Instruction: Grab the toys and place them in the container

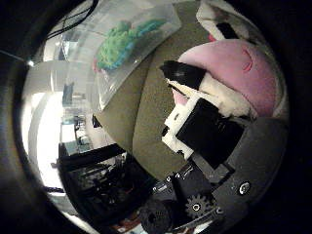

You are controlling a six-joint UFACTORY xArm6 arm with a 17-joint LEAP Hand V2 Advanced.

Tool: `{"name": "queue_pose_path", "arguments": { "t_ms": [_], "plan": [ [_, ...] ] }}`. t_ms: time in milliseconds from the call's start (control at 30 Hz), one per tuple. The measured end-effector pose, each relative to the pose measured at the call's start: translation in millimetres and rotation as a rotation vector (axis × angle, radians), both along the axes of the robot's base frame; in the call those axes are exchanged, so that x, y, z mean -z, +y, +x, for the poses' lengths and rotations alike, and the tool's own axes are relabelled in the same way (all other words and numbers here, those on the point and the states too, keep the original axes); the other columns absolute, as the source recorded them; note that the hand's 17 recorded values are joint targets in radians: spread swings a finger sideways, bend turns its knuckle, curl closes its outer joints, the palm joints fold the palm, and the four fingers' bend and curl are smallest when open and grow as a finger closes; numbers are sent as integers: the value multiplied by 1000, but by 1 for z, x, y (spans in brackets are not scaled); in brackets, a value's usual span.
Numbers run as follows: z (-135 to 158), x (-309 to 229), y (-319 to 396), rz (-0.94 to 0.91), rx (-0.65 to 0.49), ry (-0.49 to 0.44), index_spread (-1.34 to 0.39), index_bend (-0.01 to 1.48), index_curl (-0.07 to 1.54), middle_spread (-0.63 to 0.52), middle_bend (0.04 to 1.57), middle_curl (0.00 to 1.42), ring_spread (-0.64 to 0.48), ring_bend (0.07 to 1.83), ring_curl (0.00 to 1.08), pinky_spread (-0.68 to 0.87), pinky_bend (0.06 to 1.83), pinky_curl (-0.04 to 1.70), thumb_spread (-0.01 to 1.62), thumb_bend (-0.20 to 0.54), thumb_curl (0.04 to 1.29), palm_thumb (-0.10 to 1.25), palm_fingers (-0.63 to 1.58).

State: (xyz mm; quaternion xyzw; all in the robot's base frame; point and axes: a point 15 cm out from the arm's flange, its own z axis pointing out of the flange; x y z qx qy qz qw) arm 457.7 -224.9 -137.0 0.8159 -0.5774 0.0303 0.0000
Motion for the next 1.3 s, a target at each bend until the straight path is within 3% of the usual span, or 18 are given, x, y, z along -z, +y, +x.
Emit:
{"name": "queue_pose_path", "arguments": {
  "t_ms": [67, 167, 333, 667, 1300],
  "plan": [
    [1, 0, -1, -3, 0, -4, -390, 873, 971, -220, 1115, 879, -235, 1276, 657, -211, 1486, 442, 984, -6, 445, 961, 1196],
    [2, -1, -2, -5, 2, -7, -354, 917, 970, -196, 1169, 871, -225, 1306, 669, -196, 1504, 482, 971, 8, 505, 1062, 1171],
    [3, -11, -19, -20, 21, -36, -312, 972, 961, -177, 1218, 857, -221, 1334, 687, -179, 1523, 544, 937, -8, 590, 1110, 1137],
    [6, -51, -42, -45, 46, -78, -271, 1024, 928, -150, 1270, 823, -211, 1351, 714, -177, 1494, 648, 885, -15, 703, 1095, 1123],
    [-1, -187, -24, -63, 49, -115, -254, 1059, 889, -145, 1294, 795, -196, 1388, 699, -189, 1419, 773, 851, -15, 791, 1080, 1139]
  ]
}}
